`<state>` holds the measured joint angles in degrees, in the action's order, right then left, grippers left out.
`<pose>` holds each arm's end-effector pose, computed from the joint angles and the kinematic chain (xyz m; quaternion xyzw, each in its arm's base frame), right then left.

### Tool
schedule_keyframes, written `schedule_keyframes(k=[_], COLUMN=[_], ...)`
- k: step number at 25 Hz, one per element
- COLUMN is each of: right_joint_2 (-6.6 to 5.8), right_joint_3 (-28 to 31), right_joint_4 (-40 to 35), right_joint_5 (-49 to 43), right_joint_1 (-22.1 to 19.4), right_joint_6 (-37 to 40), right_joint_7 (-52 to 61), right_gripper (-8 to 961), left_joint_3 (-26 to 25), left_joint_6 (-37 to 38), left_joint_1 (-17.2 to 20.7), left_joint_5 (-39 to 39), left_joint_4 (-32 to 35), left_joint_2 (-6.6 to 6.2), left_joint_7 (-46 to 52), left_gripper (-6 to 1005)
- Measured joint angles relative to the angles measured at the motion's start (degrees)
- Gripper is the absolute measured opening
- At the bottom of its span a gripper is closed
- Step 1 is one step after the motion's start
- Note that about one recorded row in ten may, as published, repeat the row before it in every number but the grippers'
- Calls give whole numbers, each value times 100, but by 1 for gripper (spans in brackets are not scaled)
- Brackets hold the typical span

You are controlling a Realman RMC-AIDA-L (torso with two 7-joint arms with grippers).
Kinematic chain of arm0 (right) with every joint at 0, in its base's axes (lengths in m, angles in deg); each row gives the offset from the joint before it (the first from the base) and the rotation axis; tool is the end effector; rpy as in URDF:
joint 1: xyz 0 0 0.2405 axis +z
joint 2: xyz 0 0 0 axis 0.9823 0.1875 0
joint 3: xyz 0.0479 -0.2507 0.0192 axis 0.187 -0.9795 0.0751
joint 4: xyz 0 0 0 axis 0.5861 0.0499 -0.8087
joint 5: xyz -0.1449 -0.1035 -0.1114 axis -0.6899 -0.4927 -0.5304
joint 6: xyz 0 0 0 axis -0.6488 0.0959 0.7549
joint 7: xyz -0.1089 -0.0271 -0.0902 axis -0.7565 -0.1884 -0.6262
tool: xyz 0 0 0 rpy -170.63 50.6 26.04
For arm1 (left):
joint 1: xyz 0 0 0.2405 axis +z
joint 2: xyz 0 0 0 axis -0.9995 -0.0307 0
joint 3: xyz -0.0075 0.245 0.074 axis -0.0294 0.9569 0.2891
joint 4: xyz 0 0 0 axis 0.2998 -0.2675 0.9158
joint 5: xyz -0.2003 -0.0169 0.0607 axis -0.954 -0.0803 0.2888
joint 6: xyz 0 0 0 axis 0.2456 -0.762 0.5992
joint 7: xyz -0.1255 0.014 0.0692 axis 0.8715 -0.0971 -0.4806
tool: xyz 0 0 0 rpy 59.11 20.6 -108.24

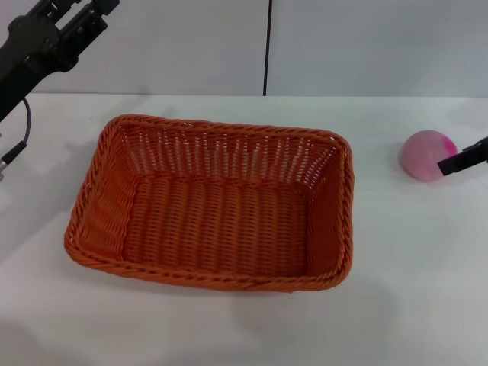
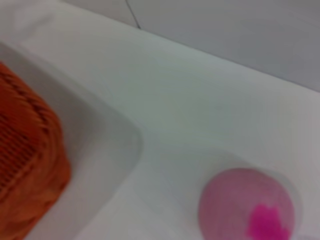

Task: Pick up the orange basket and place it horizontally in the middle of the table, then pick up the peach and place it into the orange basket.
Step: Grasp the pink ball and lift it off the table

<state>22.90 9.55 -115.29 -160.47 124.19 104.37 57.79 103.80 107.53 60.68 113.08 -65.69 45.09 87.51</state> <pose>0.2699 0.4014 0.0752 -0.8813 0.4295 -0.0927 0.1738 -0.2664 0.3360 0.0492 -0.7672 -0.2100 -0.5166 0.3169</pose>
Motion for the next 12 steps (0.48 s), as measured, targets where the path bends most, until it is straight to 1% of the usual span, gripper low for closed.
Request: schedule_keyframes(k=[1,2,3,4,5,9,10,11,12], right_joint_2=[0,87,87,122,181,227,270,270,310], right_joint_3=[0,-9,-9,-11,-23,-95,-177,-177,-268], right_joint_4=[0,-8,-8,-10,-11,22,39,39,40], right_joint_5=[0,-170,-170,-237,-379,-449,-456,-456,-457], right_joint_1=[0,35,35,50,87,132,149,149,151], right_joint_6=[0,-172,-172,-249,-411,-603,-754,-754,-915], right_joint_7=[0,12,12,16,20,21,22,22,22], right_gripper=[611,610,609,609,608,606,605,604,604], left_joint_3=[0,0,0,2,2,2,2,2,2], left_joint_6=[15,16,16,9,2,0,0,2,2], left_joint_1=[0,-3,-3,-25,-43,-60,-61,-63,-63], left_joint_5=[-1,-3,-3,-3,-2,5,5,5,5], left_joint_4=[-20,-55,-55,-151,-198,-241,-262,-280,-280], left_joint_2=[0,2,2,0,-3,0,0,0,0], left_joint_7=[-9,-14,-14,-19,-20,-22,-22,-22,-22], left_gripper=[662,662,662,662,662,662,662,662,662])
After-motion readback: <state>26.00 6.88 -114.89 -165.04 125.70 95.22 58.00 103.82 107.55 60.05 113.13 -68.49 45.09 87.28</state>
